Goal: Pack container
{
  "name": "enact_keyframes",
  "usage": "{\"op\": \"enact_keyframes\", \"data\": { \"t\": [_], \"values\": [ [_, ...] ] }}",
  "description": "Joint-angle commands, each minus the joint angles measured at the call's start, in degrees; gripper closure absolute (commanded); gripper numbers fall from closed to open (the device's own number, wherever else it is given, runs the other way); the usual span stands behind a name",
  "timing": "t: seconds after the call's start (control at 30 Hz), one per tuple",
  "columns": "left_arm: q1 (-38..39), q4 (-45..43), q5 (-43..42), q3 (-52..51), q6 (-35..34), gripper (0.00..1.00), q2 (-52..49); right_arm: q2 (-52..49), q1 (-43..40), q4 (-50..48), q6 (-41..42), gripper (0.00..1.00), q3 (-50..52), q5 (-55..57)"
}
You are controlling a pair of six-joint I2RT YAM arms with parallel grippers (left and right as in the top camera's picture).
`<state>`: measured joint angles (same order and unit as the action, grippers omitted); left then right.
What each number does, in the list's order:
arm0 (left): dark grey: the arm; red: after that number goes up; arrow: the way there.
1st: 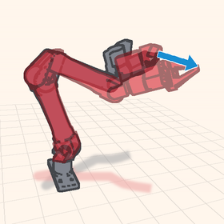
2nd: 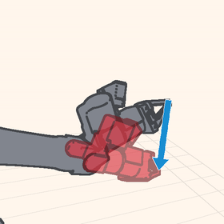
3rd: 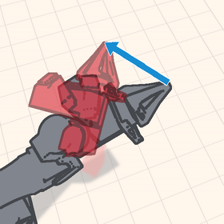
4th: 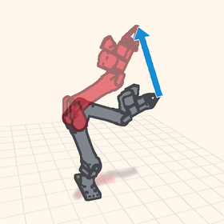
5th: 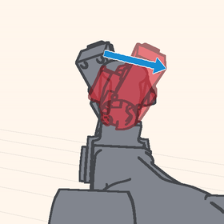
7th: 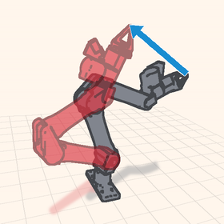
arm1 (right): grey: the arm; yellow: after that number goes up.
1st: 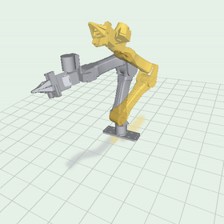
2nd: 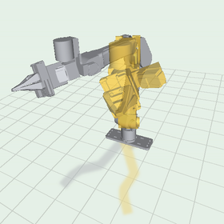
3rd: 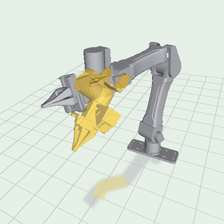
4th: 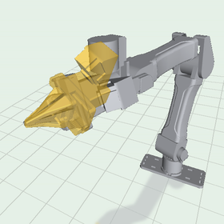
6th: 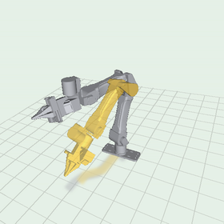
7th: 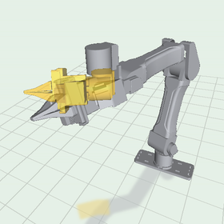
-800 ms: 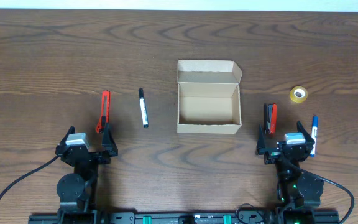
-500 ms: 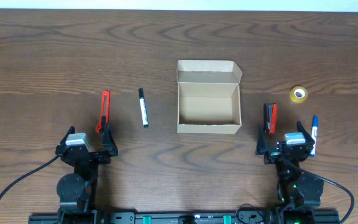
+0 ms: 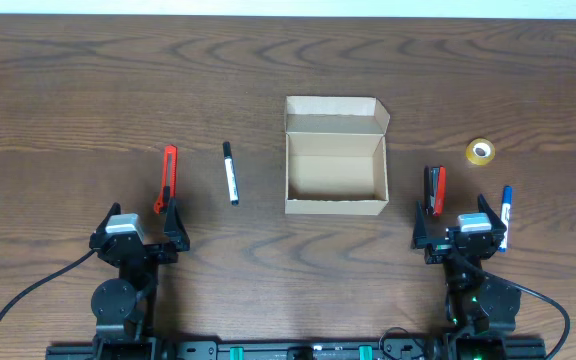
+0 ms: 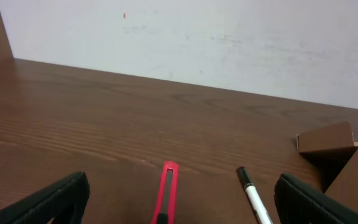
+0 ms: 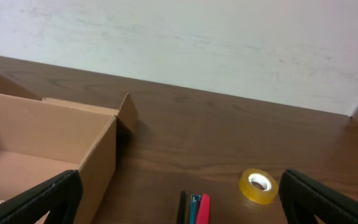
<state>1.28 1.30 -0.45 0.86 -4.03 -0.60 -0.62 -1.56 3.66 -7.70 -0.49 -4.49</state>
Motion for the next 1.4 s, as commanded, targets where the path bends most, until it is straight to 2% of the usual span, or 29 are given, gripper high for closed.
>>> {"op": "enact_keyframes", "data": {
  "t": [0.0,0.93,1.03,1.23,1.37],
  "values": [
    [-0.2,3.1,0.7,-0.6,0.6,0.05,0.3,0.3,0.5,0.2,1.0,0.01,0.2,0.1],
    [-0.2,3.1,0.6,-0.6,0.6,0.05,0.3,0.3,0.5,-0.9,1.1,0.01,0.2,-0.2],
    [-0.2,3.1,0.6,-0.6,0.6,0.05,0.3,0.3,0.5,-0.2,1.2,0.01,0.2,-4.3],
    [-0.2,3.1,0.6,-0.6,0.6,0.05,0.3,0.2,0.5,-3.7,7.1,0.01,0.0,-13.3],
    [-0.2,3.2,0.6,-0.6,0.6,0.05,0.3,0.2,0.5,-1.0,11.4,0.01,-3.0,-15.5]
  ]
}}
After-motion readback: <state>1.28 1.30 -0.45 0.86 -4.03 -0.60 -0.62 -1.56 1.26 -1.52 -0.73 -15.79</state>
